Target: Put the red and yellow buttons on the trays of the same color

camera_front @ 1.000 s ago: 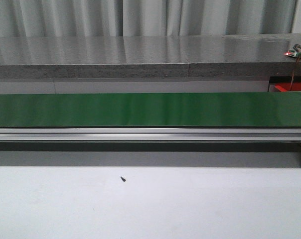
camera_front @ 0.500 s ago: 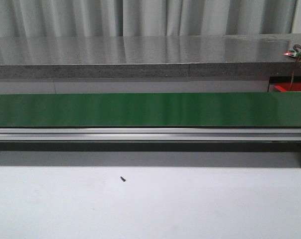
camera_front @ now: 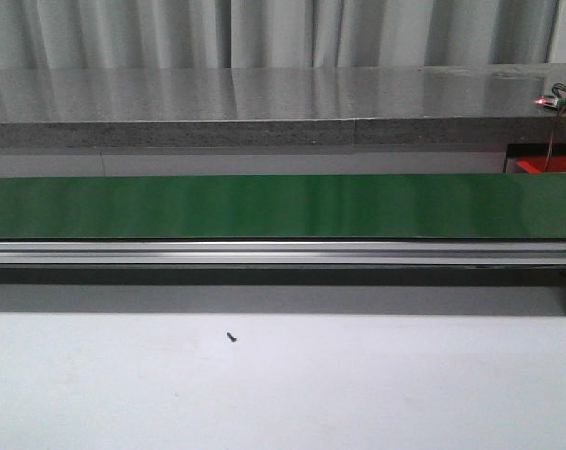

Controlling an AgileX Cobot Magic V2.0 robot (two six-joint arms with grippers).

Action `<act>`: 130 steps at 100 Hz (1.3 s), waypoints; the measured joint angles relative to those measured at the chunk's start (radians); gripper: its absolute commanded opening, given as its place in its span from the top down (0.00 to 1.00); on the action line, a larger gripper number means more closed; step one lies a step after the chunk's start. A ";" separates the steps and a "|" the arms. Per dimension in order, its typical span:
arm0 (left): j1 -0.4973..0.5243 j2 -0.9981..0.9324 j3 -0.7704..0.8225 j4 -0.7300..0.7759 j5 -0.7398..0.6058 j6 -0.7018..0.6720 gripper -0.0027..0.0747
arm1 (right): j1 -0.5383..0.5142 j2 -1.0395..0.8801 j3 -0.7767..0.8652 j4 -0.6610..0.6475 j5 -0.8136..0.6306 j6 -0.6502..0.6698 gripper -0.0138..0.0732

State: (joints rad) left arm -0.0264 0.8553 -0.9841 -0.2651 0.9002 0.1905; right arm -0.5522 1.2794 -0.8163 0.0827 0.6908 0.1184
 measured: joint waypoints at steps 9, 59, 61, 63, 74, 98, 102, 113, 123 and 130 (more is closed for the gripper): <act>0.000 0.000 0.000 0.000 0.000 0.000 0.99 | 0.034 -0.052 0.000 -0.002 0.009 0.000 0.27; 0.000 0.000 0.000 0.000 0.000 0.000 0.99 | 0.382 -0.297 0.000 -0.007 0.058 -0.031 0.96; 0.000 0.000 0.000 0.000 0.000 0.000 0.99 | 0.393 -0.308 0.000 -0.007 0.058 -0.031 0.96; 0.000 0.000 0.000 0.000 0.000 0.000 0.99 | 0.400 -0.319 0.000 -0.007 0.058 -0.031 0.96; 0.000 0.000 0.000 0.000 0.000 0.000 0.99 | 0.450 -0.382 0.007 -0.007 0.050 -0.032 0.96; 0.000 0.000 0.000 0.000 0.000 0.000 0.99 | 0.507 -0.560 0.071 -0.007 0.000 -0.034 0.96; 0.000 0.000 0.000 0.000 0.000 0.000 0.99 | 0.507 -0.596 0.087 -0.007 -0.009 -0.034 0.96; 0.000 0.000 0.000 0.000 0.000 0.000 0.99 | 0.507 -0.694 0.133 -0.007 -0.045 -0.036 0.96; 0.000 0.000 0.000 0.000 0.000 0.000 0.99 | 0.507 -0.792 0.189 -0.007 -0.067 -0.043 0.96; 0.000 0.000 0.000 0.000 0.000 0.000 0.99 | 0.507 -0.856 0.228 -0.007 -0.074 -0.049 0.96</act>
State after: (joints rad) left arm -0.0264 0.8553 -0.9841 -0.2651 0.9002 0.1905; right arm -0.0449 0.4236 -0.5883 0.0753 0.6171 0.0694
